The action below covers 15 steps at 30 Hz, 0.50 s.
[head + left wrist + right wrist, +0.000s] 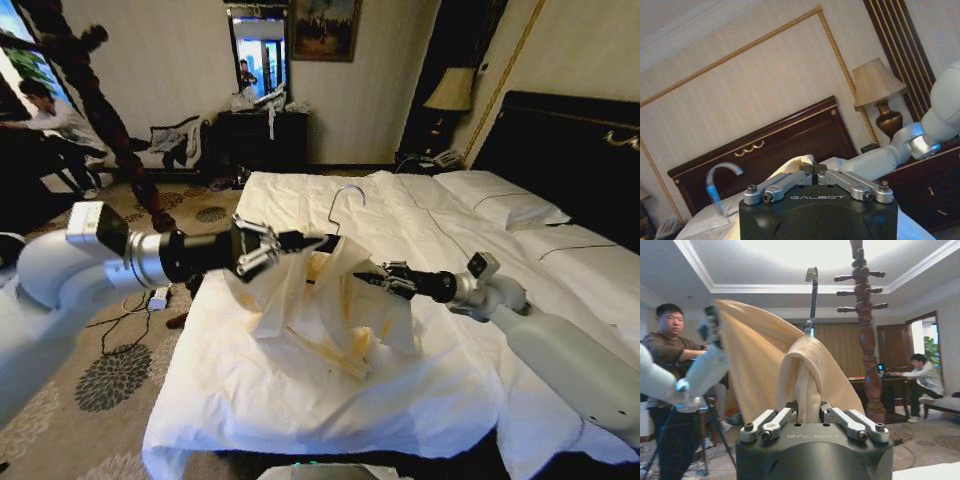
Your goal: Pick up the clothes from the bed and hang them on the clothes hanger.
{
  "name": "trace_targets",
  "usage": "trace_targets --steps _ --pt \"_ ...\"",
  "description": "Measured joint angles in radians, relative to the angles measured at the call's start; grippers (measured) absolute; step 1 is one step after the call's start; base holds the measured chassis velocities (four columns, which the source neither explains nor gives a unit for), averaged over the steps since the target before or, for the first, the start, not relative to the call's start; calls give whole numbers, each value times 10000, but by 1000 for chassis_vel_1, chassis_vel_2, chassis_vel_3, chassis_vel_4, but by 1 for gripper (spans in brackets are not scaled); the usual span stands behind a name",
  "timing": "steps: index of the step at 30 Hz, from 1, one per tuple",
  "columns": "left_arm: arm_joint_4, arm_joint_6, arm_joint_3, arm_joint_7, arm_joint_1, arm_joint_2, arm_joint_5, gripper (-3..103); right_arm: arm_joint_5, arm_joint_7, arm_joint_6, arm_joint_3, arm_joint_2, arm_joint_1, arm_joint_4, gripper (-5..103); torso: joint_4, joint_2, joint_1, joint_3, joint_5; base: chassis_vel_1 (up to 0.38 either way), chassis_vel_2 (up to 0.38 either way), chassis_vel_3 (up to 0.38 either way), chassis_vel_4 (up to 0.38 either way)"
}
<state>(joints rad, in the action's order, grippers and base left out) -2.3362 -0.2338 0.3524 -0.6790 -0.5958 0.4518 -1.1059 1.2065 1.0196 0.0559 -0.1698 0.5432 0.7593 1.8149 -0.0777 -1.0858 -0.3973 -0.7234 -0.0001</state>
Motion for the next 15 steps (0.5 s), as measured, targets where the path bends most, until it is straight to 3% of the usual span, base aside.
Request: trace_targets --steps 10,15 --pt "-283 -1 184 91 -614 -176 524 0 4 -211 -68 -61 0 -427 -373 16 -1 0 0 0 0 0 0 0 0" --pt "-50 10 -201 860 -886 168 1021 -3 341 -229 -127 -81 -17 -534 -255 16 -3 0 -1 0 0 0 0 0 0"
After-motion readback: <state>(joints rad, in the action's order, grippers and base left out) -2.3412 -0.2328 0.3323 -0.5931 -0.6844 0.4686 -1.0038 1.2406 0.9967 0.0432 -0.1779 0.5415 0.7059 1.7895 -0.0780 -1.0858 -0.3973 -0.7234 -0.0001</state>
